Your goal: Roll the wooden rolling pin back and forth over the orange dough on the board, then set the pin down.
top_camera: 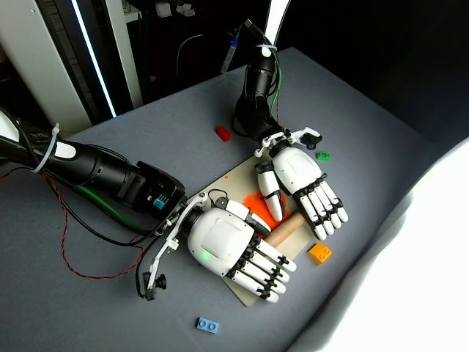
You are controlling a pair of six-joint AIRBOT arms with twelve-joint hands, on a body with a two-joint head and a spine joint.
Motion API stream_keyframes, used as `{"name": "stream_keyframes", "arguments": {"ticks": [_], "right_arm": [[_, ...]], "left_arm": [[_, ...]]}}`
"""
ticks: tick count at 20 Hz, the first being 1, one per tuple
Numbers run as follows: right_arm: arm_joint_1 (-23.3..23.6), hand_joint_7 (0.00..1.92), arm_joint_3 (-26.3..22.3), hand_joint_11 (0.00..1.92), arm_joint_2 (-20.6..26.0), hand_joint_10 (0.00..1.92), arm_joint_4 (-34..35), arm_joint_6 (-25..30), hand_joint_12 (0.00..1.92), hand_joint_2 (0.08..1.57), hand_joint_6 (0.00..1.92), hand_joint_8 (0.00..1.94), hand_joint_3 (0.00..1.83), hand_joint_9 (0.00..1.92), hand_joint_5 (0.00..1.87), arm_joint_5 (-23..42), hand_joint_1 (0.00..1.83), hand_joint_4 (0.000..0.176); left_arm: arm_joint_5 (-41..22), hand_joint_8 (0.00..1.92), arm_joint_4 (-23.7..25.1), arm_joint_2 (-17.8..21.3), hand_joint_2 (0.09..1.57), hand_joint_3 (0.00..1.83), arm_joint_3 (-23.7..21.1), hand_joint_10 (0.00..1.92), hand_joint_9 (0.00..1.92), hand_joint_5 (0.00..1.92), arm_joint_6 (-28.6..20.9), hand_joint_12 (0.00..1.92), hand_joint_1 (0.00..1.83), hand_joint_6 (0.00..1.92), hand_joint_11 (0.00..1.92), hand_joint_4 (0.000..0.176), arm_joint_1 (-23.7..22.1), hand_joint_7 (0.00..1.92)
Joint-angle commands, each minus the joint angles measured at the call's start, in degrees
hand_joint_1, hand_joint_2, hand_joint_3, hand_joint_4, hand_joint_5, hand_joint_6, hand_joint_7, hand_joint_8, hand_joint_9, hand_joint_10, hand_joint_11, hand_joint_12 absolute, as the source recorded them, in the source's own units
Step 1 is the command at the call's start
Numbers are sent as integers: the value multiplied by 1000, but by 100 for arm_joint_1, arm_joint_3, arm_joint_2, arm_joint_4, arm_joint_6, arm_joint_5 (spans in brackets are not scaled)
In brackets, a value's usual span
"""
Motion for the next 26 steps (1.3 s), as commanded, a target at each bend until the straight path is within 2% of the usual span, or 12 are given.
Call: {"name": "stream_keyframes", "arguments": {"ticks": [1, 6, 9, 11, 14, 16, 20, 26], "right_arm": [[32, 372, 29, 0, 20, 6, -305, 9, 602, 1571, 8, 0, 78, 291, 357, 631, 0, 0], [-23, 376, 28, 0, -11, 7, -305, -12, 618, 1571, 1, 2, 76, 306, 348, 637, 0, 0], [-44, 380, 28, 0, -26, 4, -305, -12, 598, 1571, 1, 2, 74, 313, 337, 641, 0, 0], [-65, 384, 24, 0, -30, 4, -305, -12, 599, 1571, 5, 4, 56, 316, 348, 650, 0, 0], [-109, 380, -23, 0, -30, 0, -305, -17, 552, 1571, 2, 0, 73, 302, 337, 675, 0, 0], [-134, 381, -82, 0, -28, 0, -305, -36, 565, 1571, 6, 0, 78, 293, 356, 734, 0, 0], [-194, 399, -232, 0, -23, 3, -305, -93, 594, 1571, 3, 1, 78, 312, 364, 871, 0, 0], [-332, 381, -499, 0, 14, 0, -305, -224, 603, 1571, 1, 0, 72, 313, 359, 1041, 0, 0]], "left_arm": [[-405, 1, 250, 30, 1543, 0, -10, 4, 141, 183, -21, 193, 0, 3, 0, 0, -16, 195], [-365, 4, 253, 92, 1546, 0, -94, 4, 117, 156, -20, 83, 0, 1, 0, 0, 15, 171], [-354, 3, 253, 128, 1541, 0, -144, 4, 127, 161, -15, 106, 0, 2, 0, 0, 36, 180], [-352, 1, 254, 147, 1544, 1, -177, 3, 146, 188, -4, 197, 0, 3, 0, 0, 48, 196], [-350, 3, 254, 182, 1544, 0, -248, 3, 137, 191, 17, 169, 0, 3, 0, 0, 78, 192], [-349, 1, 254, 194, 1542, 0, -281, 4, 142, 192, 22, 180, 0, 2, 0, 0, 91, 191], [-298, 5, 253, 223, 1537, 0, -342, 2, 105, 151, 40, 3, 0, 6, 0, 0, 94, 162], [-173, 8, 233, 294, 1547, 2, -449, 11, 135, 162, 60, 26, 0, 7, 47, 0, 97, 179]]}}
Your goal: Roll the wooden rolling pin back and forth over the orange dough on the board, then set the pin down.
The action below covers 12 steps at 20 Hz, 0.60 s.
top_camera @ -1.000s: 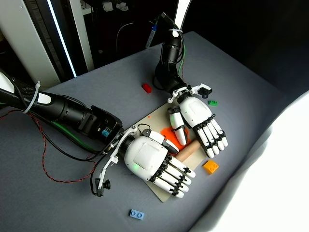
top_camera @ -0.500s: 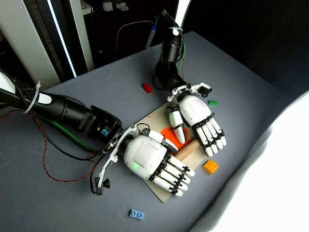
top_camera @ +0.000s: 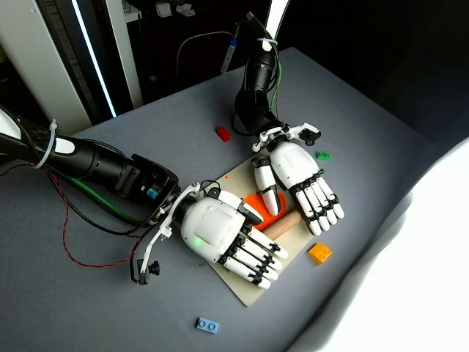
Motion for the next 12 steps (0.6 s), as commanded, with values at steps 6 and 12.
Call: {"name": "stream_keyframes", "arguments": {"ticks": [6, 12], "right_arm": [[-160, 382, -204, 0, 32, 3, -193, -57, 635, 1571, 2, 0, 75, 310, 360, 425, 0, 0], [-190, 389, -244, 0, 32, 4, -193, -79, 633, 1571, 6, 3, 82, 318, 361, 431, 0, 0]], "left_arm": [[-94, 1, 66, 75, 1544, 0, -68, 3, 95, 152, -25, 13, 0, 1, 5, 0, 43, 149], [-109, 1, 45, 169, 1543, 0, -195, 2, 94, 149, -24, 22, 0, 2, 14, 0, 126, 150]]}}
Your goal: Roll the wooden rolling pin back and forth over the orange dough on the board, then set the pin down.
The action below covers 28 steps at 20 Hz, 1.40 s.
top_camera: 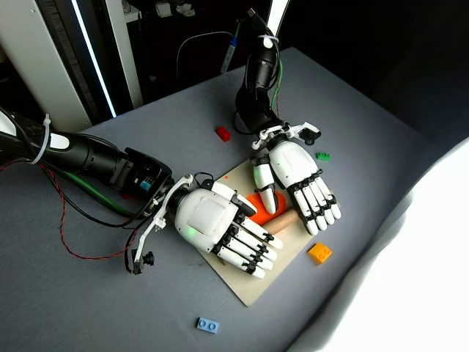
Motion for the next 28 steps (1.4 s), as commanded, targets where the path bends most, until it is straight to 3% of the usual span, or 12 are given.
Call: {"name": "stream_keyframes", "arguments": {"ticks": [1, 8, 17, 28], "right_arm": [[-85, 398, -17, 0, 1, 3, -116, 21, 632, 1571, 12, 6, 89, 317, 377, 232, 0, 0], [-112, 363, -17, 0, 2, 1, -116, 28, 528, 1571, 1, 1, 91, 288, 319, 248, 0, 0], [-250, 403, -50, 0, -1, 10, -116, 9, 766, 1571, 10, 7, 100, 342, 361, 299, 0, 0], [-350, 378, -231, 0, 8, 2, -117, -114, 680, 1571, 3, 0, 98, 308, 348, 591, 0, 0]], "left_arm": [[-225, 0, 56, 27, 1542, 0, -23, 0, 87, 149, -5, 22, 0, 1, 11, 0, 84, 142], [-285, 1, 56, 252, 1547, 2, -315, 2, 92, 141, 39, 23, 0, 0, 2, 0, 191, 145], [-301, 3, 62, 439, 1541, 0, -552, 4, 105, 158, 55, 9, 0, 6, 18, 0, 218, 160], [-319, 8, 262, 477, 1547, 2, -727, 5, 117, 177, 28, 21, 0, 8, 21, 0, 294, 184]]}}
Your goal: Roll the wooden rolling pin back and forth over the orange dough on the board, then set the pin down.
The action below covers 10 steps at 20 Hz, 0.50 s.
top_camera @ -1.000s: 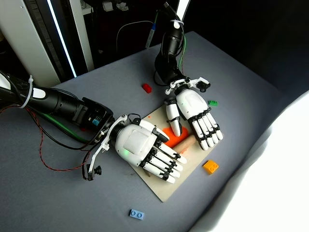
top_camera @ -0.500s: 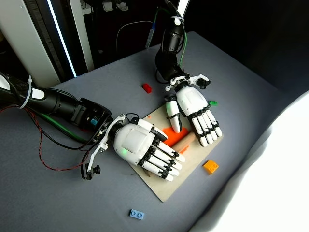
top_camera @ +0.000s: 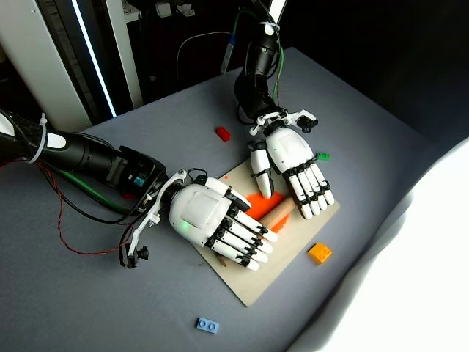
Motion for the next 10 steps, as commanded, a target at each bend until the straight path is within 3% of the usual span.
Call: {"name": "stream_keyframes", "arguments": {"ticks": [1, 10], "right_arm": [[-104, 366, -36, 0, 9, 1, 6, -35, 651, 1571, 1, 0, 94, 294, 336, 167, 0, 0], [-228, 384, -248, 0, 43, 4, 4, -223, 708, 1571, 3, 2, 90, 314, 359, 328, 0, 0]], "left_arm": [[-176, 6, 187, -6, 1548, 2, -31, 4, 116, 175, -10, 22, 0, 7, 20, 0, 52, 180], [-175, 5, 212, 100, 1545, 1, -242, 8, 133, 187, -10, 49, 0, 6, 34, 0, 97, 189]]}}
